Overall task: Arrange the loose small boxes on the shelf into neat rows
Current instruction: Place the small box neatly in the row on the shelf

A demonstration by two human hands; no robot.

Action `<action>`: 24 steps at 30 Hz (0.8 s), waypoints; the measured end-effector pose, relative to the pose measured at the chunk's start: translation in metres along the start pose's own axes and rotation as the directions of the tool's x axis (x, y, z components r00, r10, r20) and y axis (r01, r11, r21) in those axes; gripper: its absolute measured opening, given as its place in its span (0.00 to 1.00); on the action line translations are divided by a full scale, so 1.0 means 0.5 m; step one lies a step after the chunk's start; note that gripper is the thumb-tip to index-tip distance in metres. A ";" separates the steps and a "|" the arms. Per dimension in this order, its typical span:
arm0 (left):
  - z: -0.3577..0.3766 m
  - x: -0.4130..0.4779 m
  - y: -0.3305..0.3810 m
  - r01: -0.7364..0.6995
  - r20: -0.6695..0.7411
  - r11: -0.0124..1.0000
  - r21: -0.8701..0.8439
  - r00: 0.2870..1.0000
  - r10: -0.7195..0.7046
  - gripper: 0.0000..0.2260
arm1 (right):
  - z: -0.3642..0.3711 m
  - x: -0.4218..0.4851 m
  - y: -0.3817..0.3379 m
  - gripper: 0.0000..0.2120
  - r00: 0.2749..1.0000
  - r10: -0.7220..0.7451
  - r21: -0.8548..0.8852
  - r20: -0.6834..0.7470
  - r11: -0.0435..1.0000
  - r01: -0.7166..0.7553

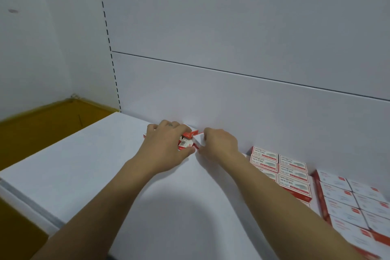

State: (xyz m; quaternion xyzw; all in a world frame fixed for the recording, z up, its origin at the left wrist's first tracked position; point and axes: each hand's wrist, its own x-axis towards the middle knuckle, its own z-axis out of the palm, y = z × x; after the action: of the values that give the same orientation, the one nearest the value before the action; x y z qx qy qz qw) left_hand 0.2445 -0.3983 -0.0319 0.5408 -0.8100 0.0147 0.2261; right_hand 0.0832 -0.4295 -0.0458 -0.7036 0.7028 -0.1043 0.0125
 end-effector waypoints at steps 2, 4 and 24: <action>-0.001 0.012 0.003 -0.020 0.004 1.000 0.002 1.000 0.020 0.21 | -0.018 -0.008 0.010 0.16 1.000 0.019 0.126 0.019 0.992 -0.022; -0.003 0.025 0.011 -0.045 0.004 0.999 0.000 0.999 0.045 0.22 | -0.049 -0.021 0.029 0.17 0.999 0.034 0.254 0.010 0.967 -0.035; 0.072 0.047 0.395 -0.467 -0.025 0.855 -0.228 0.880 0.474 0.28 | -0.194 -0.366 0.377 0.21 0.907 0.328 0.493 -0.265 0.854 -0.164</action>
State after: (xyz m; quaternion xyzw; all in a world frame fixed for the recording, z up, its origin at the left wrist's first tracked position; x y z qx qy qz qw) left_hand 0.0504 -0.3465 -0.0114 0.2973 -0.9173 -0.0319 0.2629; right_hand -0.1168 -0.2375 -0.0053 -0.5543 0.7346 -0.3849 0.0709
